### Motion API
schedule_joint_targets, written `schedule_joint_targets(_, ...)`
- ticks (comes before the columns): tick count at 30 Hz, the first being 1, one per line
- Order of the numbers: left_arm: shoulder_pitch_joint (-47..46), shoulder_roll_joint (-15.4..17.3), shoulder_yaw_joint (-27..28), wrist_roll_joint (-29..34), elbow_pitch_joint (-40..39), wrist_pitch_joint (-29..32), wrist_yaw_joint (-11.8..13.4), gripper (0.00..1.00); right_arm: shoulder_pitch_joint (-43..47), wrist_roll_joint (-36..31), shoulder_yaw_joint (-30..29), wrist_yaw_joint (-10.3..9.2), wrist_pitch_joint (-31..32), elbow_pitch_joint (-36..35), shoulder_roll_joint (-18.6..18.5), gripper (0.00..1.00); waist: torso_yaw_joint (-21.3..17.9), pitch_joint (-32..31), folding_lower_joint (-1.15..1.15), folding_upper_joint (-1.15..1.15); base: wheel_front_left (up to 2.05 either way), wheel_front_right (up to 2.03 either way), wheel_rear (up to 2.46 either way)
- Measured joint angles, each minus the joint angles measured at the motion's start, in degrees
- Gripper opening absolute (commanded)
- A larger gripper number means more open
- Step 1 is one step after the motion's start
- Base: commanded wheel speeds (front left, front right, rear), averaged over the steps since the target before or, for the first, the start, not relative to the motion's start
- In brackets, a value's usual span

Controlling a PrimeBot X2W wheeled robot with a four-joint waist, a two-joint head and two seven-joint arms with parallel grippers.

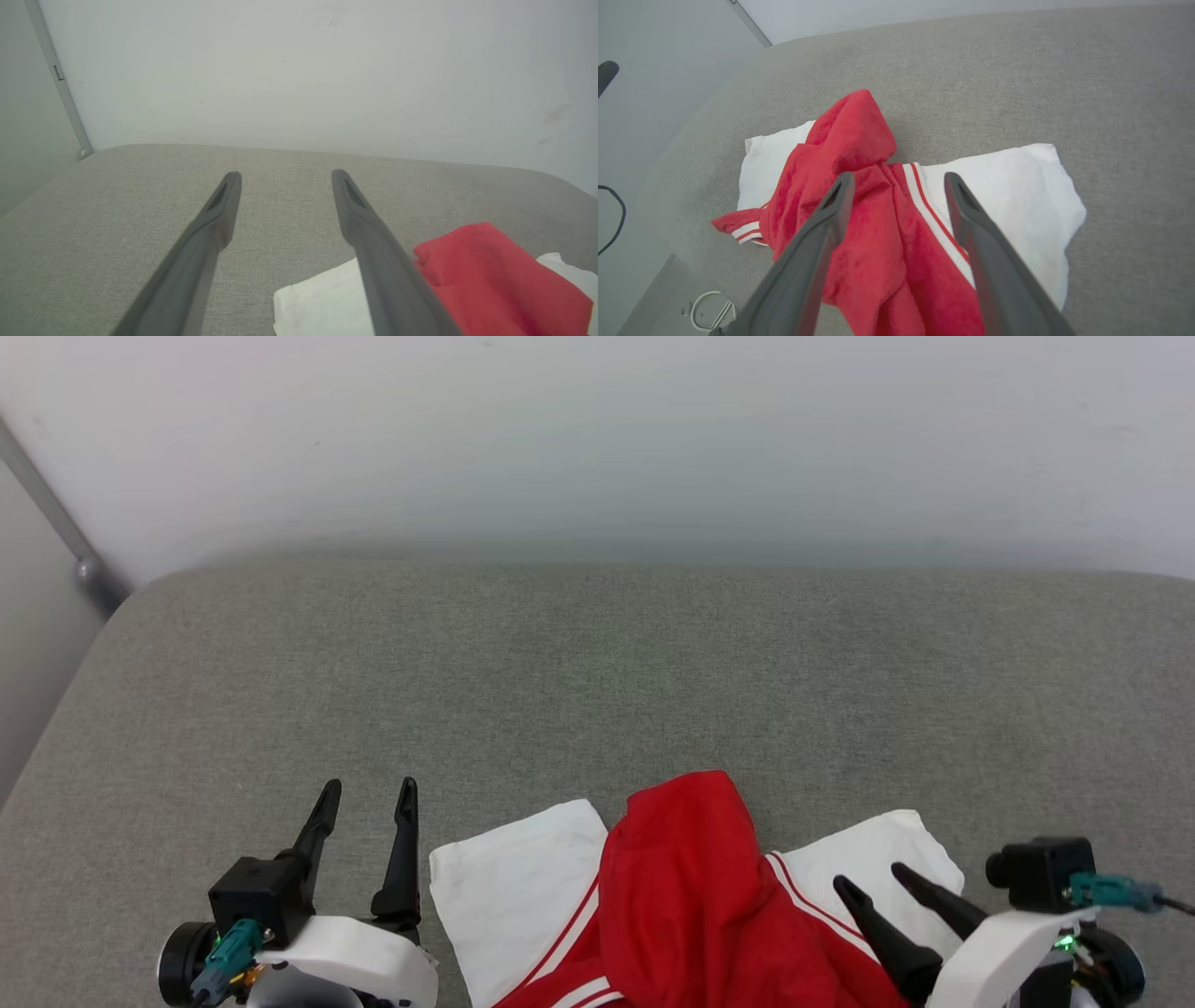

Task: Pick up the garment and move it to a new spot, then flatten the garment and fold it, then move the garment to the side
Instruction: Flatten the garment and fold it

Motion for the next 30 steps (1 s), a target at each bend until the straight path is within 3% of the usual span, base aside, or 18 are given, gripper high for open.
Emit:
schedule_joint_targets(3,0.0,0.1,-0.1,0.0,-0.1,0.1,0.2,1.00,-4.0,0.7,0.4,0.00,2.4,1.1,-1.1,1.00,0.0,-0.1,0.00,0.00,0.00,0.00,0.00)
schedule_joint_targets(10,-0.8,0.0,-0.8,0.1,-0.3,0.3,0.0,1.00,-15.7,3.7,6.4,0.00,14.4,7.6,-3.0,1.00,0.9,1.1,0.00,0.00,0.00,0.00,0.00)
schedule_joint_targets(23,-4.0,-2.1,-1.9,0.1,2.0,-0.8,-1.6,1.00,-29.0,9.0,13.9,0.00,24.9,24.6,-1.7,1.00,4.7,4.9,0.00,0.00,0.00,0.00,0.00)
schedule_joint_targets(24,-4.1,-2.2,-1.9,0.1,2.2,-1.0,-1.6,1.00,-29.4,9.6,14.2,0.00,25.1,25.3,-1.5,0.47,5.0,5.1,0.00,0.00,0.00,0.00,0.00)
schedule_joint_targets(25,-4.2,-2.2,-1.8,0.1,2.4,-1.1,-1.6,1.00,-29.7,9.7,14.5,0.00,25.0,25.8,-1.5,0.00,5.2,5.2,0.00,0.00,0.00,0.00,0.00)
schedule_joint_targets(30,-4.2,-2.2,-1.6,0.1,2.9,-1.4,-1.6,1.00,-31.8,10.4,14.9,0.00,21.8,25.8,-2.4,0.00,5.1,5.4,0.00,0.00,0.00,0.00,0.00)
